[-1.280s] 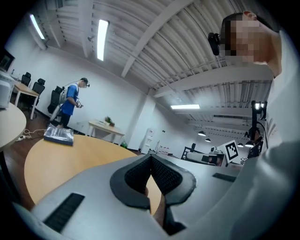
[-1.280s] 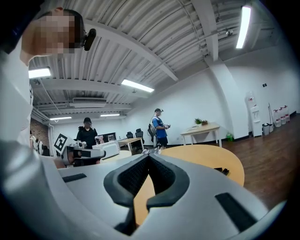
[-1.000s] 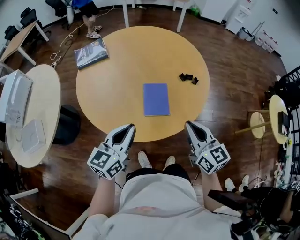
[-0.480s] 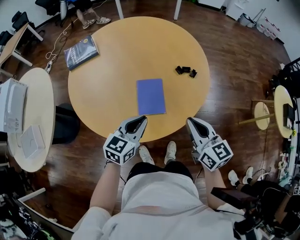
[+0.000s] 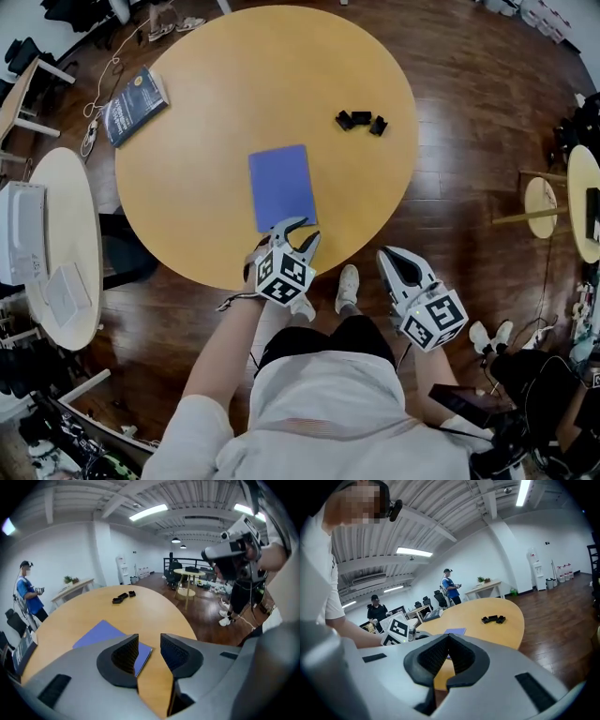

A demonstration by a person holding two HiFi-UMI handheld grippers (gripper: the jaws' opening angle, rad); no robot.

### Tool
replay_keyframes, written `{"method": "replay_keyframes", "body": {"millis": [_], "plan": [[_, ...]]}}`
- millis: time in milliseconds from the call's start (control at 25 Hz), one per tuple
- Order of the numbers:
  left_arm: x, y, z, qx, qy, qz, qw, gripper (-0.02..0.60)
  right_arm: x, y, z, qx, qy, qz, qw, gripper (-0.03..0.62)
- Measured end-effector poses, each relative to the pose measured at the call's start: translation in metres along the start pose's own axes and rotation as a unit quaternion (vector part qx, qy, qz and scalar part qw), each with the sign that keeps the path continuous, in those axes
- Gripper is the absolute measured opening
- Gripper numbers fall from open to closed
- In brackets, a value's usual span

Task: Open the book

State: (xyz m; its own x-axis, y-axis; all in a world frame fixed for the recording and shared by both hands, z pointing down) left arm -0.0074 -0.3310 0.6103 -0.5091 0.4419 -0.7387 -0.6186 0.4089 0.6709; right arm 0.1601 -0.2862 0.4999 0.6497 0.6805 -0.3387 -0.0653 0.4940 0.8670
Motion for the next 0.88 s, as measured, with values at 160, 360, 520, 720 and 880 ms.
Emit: {"method": "replay_keyframes", "body": {"millis": [160,360,520,720,880], "plan": [[-0.034,0.01,-0.002,-0.018,-0.038,-0.044,0.9981,0.138,0.002,0.01,0.016,-0.008,0.003,-0.015,1.0,-0.003],[-0.055,0.017,0.002,-0.038,-0.057,-0.081,0.9943,0.138,0.001,0.02,0.025,-0.02,-0.004,-0.025,0.999,-0.003],[-0.062,0.024,-0.001,-0.035,-0.07,-0.097,0.9922,0.137,0.002,0.025,0.03,-0.024,-0.006,-0.029,0.999,-0.003],[-0.063,0.028,-0.002,-0.025,-0.069,-0.103,0.9919,0.137,0.005,0.028,0.036,-0.029,-0.003,-0.032,0.999,-0.003],[-0.062,0.028,-0.001,-0.006,-0.062,-0.103,0.9928,0.135,0.006,0.029,0.035,-0.03,-0.004,-0.033,0.999,-0.003]]}}
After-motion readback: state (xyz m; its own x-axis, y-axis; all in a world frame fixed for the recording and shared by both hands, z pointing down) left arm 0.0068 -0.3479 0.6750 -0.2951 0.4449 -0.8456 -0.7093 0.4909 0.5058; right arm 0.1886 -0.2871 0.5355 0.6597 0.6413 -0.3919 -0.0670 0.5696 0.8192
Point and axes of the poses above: the fingertips, and each gripper's own axes: x backward along the fingers, z to its right, y out of its underside, the point moved 4 cm from there along x, backward along the fingers, and after that the axes turned 1 degree about y, right-handed, at the moved point
